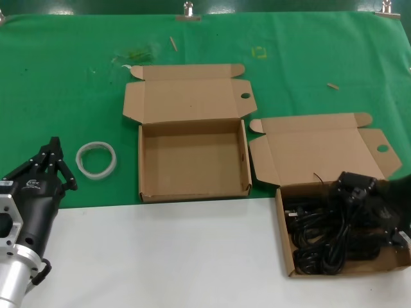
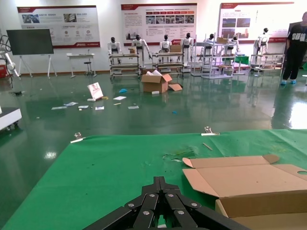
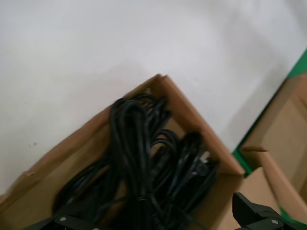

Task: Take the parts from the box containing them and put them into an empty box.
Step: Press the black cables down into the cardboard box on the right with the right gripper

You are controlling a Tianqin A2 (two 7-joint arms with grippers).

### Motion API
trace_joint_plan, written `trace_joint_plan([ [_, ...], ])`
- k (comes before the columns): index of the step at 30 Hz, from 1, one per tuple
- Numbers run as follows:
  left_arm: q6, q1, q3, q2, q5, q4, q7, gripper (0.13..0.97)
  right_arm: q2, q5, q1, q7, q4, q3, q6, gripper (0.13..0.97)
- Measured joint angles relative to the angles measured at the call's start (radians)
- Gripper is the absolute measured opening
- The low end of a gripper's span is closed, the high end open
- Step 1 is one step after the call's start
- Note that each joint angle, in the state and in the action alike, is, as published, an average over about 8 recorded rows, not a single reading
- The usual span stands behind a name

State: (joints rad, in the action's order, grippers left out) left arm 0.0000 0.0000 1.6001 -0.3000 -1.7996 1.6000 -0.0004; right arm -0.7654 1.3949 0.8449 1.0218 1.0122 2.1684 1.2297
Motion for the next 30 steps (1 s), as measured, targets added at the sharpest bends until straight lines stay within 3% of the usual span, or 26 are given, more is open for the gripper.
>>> trace_joint_plan([
  [13, 0.0, 0.0, 0.0, 0.0, 0.0, 0.0, 0.0, 0.14, 0.007, -0.01, -0.029, 0.065, -0.016, 0.0, -0.028, 0.963],
  [22, 0.0, 0.0, 0.0, 0.0, 0.0, 0.0, 0.0, 0.14, 0.004, -0.006, -0.041, 0.069, -0.007, -0.005, -0.027, 0.91],
  [30, 0.0, 0.0, 0.0, 0.0, 0.0, 0.0, 0.0, 0.14, 0.001, -0.005, -0.042, 0.047, 0.007, -0.01, -0.026, 0.791],
])
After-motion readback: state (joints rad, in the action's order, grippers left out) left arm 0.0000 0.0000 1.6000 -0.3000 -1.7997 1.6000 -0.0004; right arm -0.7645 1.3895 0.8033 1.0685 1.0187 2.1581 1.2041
